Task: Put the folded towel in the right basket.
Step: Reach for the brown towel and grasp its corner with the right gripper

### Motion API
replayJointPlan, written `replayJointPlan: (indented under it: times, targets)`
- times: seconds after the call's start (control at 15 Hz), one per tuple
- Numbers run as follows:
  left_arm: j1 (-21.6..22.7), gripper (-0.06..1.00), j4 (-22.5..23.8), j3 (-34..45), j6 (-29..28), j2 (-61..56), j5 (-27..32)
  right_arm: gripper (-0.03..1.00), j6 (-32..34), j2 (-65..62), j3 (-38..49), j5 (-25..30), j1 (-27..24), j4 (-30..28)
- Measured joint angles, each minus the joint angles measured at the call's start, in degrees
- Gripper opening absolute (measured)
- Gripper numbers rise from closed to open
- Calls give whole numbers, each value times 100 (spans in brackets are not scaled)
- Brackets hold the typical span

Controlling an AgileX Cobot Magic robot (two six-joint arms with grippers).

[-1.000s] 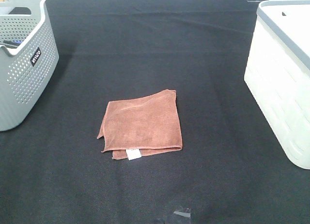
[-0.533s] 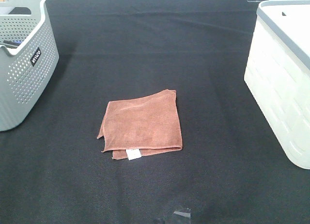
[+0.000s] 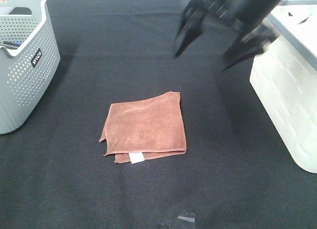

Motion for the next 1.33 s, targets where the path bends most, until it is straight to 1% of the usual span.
replayJointPlan:
  times: [0.13, 0.2, 0.4, 1.0, 1.13, 1.2, 1.33]
  targets:
    - [0, 99, 0, 0, 0, 0, 0, 94, 0, 636, 0, -269, 86, 155]
    - [0, 99, 0, 0, 0, 0, 0, 94, 0, 636, 0, -269, 86, 155]
    - [0, 99, 0, 0, 0, 0, 0, 94, -109, 1318, 0, -527, 97, 195]
    - [0, 99, 0, 0, 0, 0, 0, 94, -355, 2240, 0, -1404, 97, 533]
    - [0, 99, 0, 0, 0, 0, 0, 94, -424, 2447, 0, -1518, 97, 728]
    - [0, 99, 0, 0, 0, 0, 0, 94, -424, 2447, 0, -1518, 97, 728]
    - [0, 99, 0, 0, 0, 0, 0, 94, -613, 2532, -29, -1553, 97, 934]
